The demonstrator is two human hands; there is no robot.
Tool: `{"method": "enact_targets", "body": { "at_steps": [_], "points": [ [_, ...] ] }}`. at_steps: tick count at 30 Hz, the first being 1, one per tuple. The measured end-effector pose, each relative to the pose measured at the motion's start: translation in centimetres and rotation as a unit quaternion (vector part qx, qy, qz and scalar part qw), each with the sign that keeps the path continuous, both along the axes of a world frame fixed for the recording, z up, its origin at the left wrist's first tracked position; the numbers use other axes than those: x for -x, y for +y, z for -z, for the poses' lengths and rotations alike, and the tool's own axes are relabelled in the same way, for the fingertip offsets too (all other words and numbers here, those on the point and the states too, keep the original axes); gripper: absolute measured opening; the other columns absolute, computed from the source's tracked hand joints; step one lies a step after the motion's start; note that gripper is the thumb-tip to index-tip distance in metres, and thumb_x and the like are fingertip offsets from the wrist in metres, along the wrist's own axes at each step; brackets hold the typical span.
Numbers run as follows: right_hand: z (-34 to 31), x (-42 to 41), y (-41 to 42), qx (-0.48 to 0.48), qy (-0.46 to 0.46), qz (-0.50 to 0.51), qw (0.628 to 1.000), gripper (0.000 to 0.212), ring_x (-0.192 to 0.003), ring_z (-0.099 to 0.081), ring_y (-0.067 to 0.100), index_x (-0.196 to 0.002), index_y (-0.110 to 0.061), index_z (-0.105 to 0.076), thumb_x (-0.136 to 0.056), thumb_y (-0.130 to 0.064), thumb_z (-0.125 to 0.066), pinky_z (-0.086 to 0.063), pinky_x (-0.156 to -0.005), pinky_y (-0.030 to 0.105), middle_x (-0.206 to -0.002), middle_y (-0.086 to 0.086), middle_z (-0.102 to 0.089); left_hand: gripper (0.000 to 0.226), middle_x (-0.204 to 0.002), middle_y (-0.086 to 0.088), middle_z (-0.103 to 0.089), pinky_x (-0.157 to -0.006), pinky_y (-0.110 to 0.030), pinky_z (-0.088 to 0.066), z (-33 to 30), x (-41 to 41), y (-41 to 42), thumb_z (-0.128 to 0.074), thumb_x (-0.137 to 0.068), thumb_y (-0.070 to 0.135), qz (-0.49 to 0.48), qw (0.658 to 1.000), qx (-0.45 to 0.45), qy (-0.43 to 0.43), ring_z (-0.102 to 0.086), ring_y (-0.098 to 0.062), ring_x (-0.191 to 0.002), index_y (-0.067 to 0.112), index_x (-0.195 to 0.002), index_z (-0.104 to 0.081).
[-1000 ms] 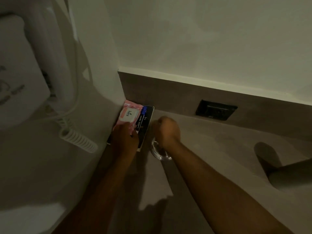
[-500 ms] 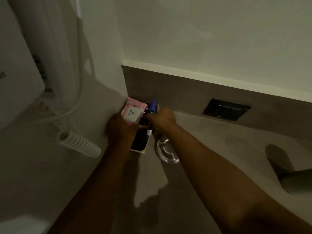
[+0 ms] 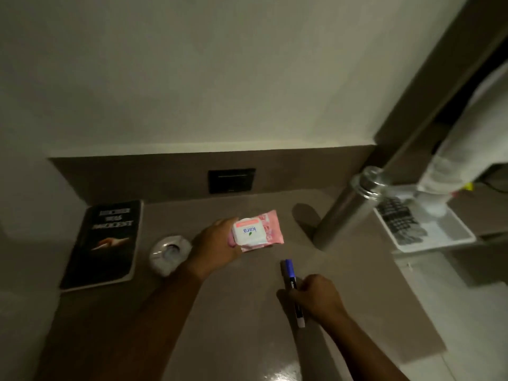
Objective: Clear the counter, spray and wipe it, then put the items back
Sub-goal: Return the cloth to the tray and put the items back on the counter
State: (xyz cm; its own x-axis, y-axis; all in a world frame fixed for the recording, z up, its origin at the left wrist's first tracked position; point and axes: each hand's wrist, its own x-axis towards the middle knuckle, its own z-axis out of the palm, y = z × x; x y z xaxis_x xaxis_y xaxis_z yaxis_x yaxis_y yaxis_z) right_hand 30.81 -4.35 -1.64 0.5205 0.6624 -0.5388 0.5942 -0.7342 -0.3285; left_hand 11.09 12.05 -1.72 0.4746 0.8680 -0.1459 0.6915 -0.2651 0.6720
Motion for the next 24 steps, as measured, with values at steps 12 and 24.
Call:
{"method": "enact_targets", "body": {
  "at_steps": [12, 24],
  "points": [
    [0.7, -2.9, -4.2, -0.016, -0.05, -0.013, 0.999, 0.039, -0.057, -0.054, 0.015, -0.056, -0.021, -0.046, -0.072, -0.046, -0.07, -0.035, -0.048, 0.023, -0.057, -0.005, -0.05, 0.081, -0.15, -0.005, -0.041, -0.107, -0.03, -0.038, 2.6, -2.4, -1.4, -0.074, -0.072, 0.027, 0.022, 0.995, -0.018, 0.098, -0.045, -0.023, -0.133, 0.02, -0.145, -0.039],
    [-4.3, 10.3, 8.7, -0.247, 0.106, -0.114, 0.957, 0.03, -0.071, -0.063, 0.022, -0.068, -0.008, -0.069, -0.081, -0.034, -0.067, -0.044, -0.063, 0.03, -0.069, 0.008, -0.069, 0.033, -0.114, -0.028, -0.064, -0.098, -0.047, -0.044, 0.9, 12.3, -1.4, -0.059, -0.086, 0.016, -0.306, 0.942, -0.129, 0.047, -0.06, -0.043, -0.107, -0.004, -0.11, -0.067]
  ]
}}
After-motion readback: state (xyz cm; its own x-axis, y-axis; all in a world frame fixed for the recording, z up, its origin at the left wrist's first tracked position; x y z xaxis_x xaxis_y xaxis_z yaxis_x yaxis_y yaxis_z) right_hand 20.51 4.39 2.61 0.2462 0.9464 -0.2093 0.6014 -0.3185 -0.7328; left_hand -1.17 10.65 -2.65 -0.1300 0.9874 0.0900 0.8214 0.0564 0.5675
